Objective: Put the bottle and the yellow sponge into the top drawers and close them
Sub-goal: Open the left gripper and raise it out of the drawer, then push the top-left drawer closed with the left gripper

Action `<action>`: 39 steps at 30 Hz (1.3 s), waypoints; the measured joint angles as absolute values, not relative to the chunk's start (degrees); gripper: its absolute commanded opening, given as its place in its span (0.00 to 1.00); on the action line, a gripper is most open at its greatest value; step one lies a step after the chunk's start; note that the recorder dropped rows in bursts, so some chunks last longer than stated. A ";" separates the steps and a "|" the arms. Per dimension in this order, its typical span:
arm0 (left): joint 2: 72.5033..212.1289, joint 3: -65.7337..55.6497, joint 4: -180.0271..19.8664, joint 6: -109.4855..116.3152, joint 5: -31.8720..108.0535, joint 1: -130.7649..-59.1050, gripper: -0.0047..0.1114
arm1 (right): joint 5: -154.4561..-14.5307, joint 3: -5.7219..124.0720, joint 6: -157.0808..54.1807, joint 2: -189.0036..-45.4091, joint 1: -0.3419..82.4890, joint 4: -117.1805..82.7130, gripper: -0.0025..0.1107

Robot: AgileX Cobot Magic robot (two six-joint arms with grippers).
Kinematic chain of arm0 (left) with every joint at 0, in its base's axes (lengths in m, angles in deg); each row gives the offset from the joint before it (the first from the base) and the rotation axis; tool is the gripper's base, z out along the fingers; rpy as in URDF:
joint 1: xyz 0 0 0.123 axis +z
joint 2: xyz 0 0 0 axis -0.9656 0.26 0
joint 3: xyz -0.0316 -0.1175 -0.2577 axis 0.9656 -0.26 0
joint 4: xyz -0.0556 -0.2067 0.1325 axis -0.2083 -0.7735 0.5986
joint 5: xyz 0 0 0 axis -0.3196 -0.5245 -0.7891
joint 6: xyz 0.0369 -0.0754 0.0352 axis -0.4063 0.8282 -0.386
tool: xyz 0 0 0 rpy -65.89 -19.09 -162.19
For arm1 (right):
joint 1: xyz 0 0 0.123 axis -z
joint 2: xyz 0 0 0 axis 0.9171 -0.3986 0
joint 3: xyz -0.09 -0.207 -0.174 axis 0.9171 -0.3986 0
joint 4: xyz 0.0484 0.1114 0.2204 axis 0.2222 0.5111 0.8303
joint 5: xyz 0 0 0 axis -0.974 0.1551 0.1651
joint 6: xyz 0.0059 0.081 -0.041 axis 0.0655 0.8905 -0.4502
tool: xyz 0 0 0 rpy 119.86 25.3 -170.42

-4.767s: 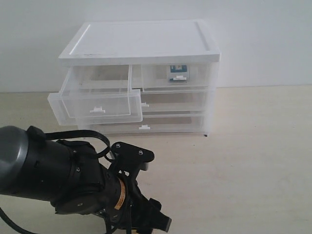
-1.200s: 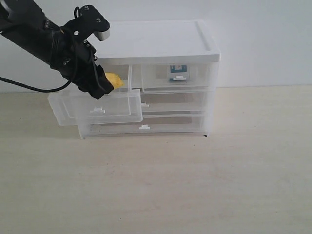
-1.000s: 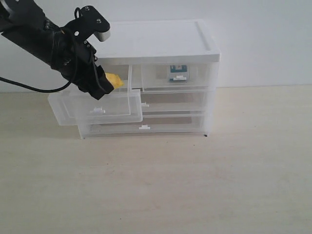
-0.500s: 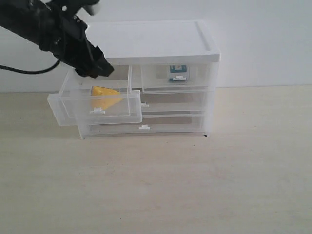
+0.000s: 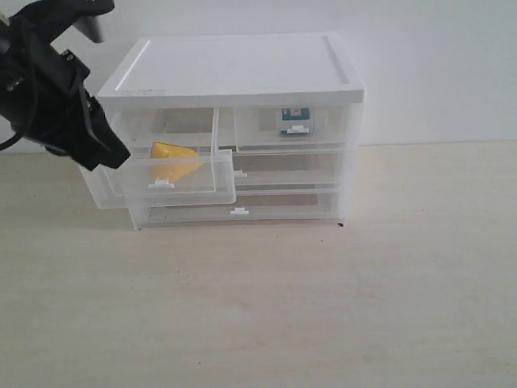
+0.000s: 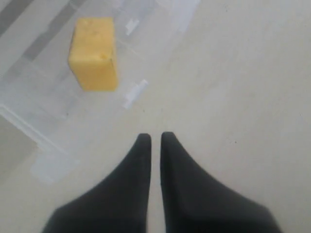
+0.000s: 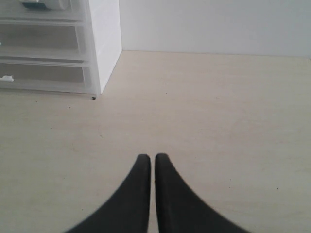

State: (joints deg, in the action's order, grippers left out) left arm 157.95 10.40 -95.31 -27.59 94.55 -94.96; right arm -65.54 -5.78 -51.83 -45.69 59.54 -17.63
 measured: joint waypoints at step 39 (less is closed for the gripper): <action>162.97 -3.91 -104.10 -27.06 57.66 -94.96 0.08 | -65.54 -5.78 -51.83 -45.69 59.54 -17.63 0.03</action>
